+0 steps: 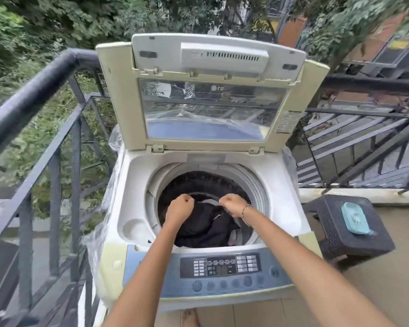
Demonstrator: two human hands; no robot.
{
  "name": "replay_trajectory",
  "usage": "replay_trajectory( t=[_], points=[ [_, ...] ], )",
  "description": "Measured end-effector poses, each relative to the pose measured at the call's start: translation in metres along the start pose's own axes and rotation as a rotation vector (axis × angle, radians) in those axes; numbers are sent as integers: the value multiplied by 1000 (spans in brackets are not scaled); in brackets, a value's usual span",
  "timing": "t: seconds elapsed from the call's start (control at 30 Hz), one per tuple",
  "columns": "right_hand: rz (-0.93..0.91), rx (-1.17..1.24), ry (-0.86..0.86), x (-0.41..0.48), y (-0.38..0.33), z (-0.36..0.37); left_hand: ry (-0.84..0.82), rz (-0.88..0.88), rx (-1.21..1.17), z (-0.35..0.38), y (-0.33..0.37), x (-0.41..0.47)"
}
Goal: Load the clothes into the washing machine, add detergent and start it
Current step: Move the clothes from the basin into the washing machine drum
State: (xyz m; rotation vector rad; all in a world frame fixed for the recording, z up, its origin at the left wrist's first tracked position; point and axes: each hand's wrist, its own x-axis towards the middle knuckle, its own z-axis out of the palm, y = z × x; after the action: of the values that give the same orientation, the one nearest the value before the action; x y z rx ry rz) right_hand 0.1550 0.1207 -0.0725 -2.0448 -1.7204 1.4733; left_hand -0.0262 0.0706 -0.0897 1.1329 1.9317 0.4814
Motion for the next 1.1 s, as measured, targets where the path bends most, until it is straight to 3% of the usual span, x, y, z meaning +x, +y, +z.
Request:
replay_trajectory(
  t=[0.17,0.43,0.73,0.87,1.1],
  points=[
    [-202,-142,42,-19,5,-14,19,145,-84,7,13,-21],
    [-386,-62,198,-74,29,-54,14,310,-224,35,54,-58],
    [-469,155,414,-110,109,-117,94,378,-347,98,110,-114],
    [-458,223,419,-122,152,-158,168,413,-432,150,152,-145],
    [-400,219,396,-128,245,-231,57,480,-432,274,231,-184]
  ],
)
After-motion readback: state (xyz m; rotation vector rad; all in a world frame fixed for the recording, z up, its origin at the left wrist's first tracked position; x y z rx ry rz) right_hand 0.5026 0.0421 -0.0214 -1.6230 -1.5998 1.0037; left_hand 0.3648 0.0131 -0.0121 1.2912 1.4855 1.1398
